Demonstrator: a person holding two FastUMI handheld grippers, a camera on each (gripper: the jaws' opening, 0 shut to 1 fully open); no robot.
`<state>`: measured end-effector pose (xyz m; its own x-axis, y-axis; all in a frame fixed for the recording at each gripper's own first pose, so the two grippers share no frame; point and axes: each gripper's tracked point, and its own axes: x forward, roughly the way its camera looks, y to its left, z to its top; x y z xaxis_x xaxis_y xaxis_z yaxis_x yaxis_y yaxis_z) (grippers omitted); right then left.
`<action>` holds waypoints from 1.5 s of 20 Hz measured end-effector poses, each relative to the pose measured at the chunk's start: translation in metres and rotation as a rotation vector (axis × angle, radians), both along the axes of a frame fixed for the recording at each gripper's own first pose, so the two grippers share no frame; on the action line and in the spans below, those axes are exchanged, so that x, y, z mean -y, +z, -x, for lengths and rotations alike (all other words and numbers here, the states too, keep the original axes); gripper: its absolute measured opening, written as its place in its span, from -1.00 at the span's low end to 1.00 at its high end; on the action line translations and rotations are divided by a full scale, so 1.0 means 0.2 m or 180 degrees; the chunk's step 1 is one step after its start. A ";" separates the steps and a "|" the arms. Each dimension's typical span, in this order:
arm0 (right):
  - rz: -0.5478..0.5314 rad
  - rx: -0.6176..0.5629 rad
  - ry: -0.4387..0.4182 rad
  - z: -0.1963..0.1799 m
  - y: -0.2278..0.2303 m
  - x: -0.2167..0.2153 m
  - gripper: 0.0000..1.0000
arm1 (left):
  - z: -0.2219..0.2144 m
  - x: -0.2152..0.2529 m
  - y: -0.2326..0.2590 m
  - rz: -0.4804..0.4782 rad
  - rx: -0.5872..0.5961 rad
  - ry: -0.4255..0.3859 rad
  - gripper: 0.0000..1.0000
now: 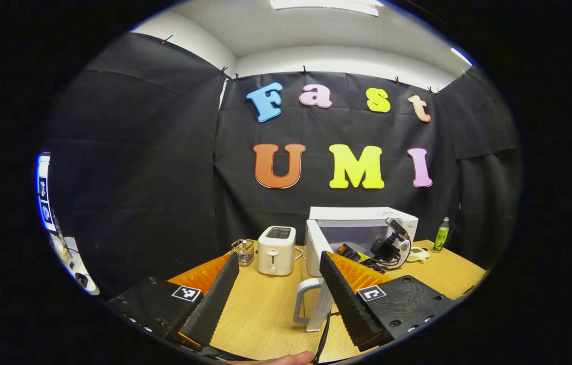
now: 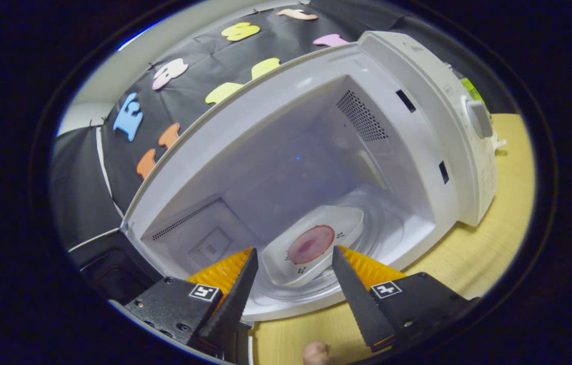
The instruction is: Open the microwave oven with the left hand, put the food in, and close the microwave oven.
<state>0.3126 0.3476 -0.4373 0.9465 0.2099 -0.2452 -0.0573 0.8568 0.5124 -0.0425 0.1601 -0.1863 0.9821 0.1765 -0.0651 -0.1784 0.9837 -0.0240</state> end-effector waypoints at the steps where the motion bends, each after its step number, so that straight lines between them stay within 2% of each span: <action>1: 0.0153 0.0108 -0.0018 0.00 0.03 0.04 0.65 | 0.00 0.00 -0.01 0.0004 -0.0023 0.0014 0.92; 2: 0.0327 0.0226 -0.0010 0.02 0.07 0.06 0.91 | -0.01 -0.01 -0.03 0.0008 -0.0051 0.0033 0.92; 3: 0.0501 0.0344 -0.0021 0.04 0.11 0.08 0.70 | -0.01 -0.02 -0.04 0.0006 -0.0080 0.0060 0.91; 4: 0.0644 0.0464 -0.0019 0.06 0.15 0.10 0.80 | -0.01 -0.04 -0.06 -0.0002 -0.0099 0.0093 0.91; 5: 0.0748 0.0551 -0.0019 0.08 0.19 0.12 0.82 | -0.02 -0.07 -0.08 -0.0017 -0.0127 0.0127 0.91; 6: 0.0819 0.0586 -0.0010 0.10 0.22 0.12 1.00 | -0.02 -0.10 -0.10 -0.0025 -0.0175 0.0195 0.92; 7: 0.0904 0.0583 0.0005 0.11 0.23 0.14 0.82 | -0.02 -0.13 -0.13 -0.0035 -0.0213 0.0237 0.92; 8: 0.0981 0.0568 0.0061 0.13 0.24 0.15 1.00 | -0.02 -0.14 -0.15 -0.0054 -0.0224 0.0236 0.92; 9: 0.1051 0.0564 0.0145 0.14 0.25 0.15 0.82 | -0.02 -0.15 -0.17 -0.0077 -0.0237 0.0248 0.92; 10: 0.1094 0.0554 0.0222 0.16 0.27 0.16 0.82 | -0.03 -0.17 -0.19 -0.0096 -0.0259 0.0273 0.92; 11: 0.1140 0.0584 0.0259 0.19 0.31 0.18 1.00 | -0.03 -0.20 -0.21 -0.0115 -0.0274 0.0304 0.92; 13: 0.1163 0.0605 0.0325 0.24 0.40 0.25 1.00 | -0.06 -0.22 -0.30 -0.0077 -0.0429 0.0309 0.92; 14: 0.1138 0.0616 0.0405 0.28 0.44 0.25 0.83 | -0.06 -0.24 -0.34 -0.0040 -0.0488 0.0325 0.92; 16: 0.1102 0.0651 0.0493 0.36 0.54 0.30 0.82 | -0.06 -0.25 -0.37 0.0045 -0.0469 0.0311 0.92; 17: 0.1102 0.0677 0.0534 0.40 0.57 0.34 1.00 | -0.07 -0.24 -0.36 0.0100 -0.0425 0.0279 0.92; 18: 0.1125 0.0728 0.0599 0.43 0.62 0.37 0.82 | -0.10 -0.23 -0.35 0.0159 -0.0361 0.0246 0.92; 19: 0.1177 0.0734 0.0625 0.46 0.65 0.42 0.82 | -0.11 -0.23 -0.33 0.0203 -0.0283 0.0229 0.92; 20: 0.1232 0.0730 0.0613 0.49 0.67 0.48 1.00 | -0.12 -0.23 -0.31 0.0245 -0.0213 0.0214 0.91; 21: 0.1270 0.0765 0.0588 0.52 0.73 0.55 0.82 | -0.13 -0.23 -0.32 0.0283 -0.0165 0.0198 0.65; 22: 0.1330 0.0812 0.0585 0.56 0.78 0.60 1.00 | -0.14 -0.24 -0.31 0.0290 -0.0126 0.0186 0.71; 23: 0.1378 0.0881 0.0588 0.60 0.84 0.65 1.00 | -0.16 -0.25 -0.31 0.0271 -0.0090 0.0191 0.66; 24: 0.1442 0.0925 0.0596 0.64 0.89 0.69 0.82 | -0.18 -0.27 -0.32 0.0242 -0.0088 0.0213 0.24; 25: 0.1535 0.0968 0.0595 0.68 0.93 0.75 1.00 | -0.20 -0.29 -0.35 0.0200 -0.0117 0.0255 0.17; 26: 0.1619 0.1009 0.0566 0.71 0.98 0.81 0.80 | -0.23 -0.31 -0.38 0.0174 -0.0144 0.0257 0.00; 27: 0.1688 0.1045 0.0510 0.75 1.03 0.87 0.82 | -0.26 -0.30 -0.40 0.0133 -0.0163 0.0235 0.27; 28: 0.1730 0.1041 0.0444 0.78 1.06 0.93 0.82 | -0.28 -0.29 -0.42 0.0097 -0.0172 0.0206 -0.44; 29: 0.1755 0.1003 0.0389 0.81 1.08 0.97 0.82 | -0.30 -0.30 -0.44 0.0080 -0.0196 0.0183 -0.06; 30: 0.1754 0.0946 0.0352 0.84 1.09 1.01 0.82 | -0.34 -0.30 -0.46 0.0051 -0.0202 0.0158 -0.48</action>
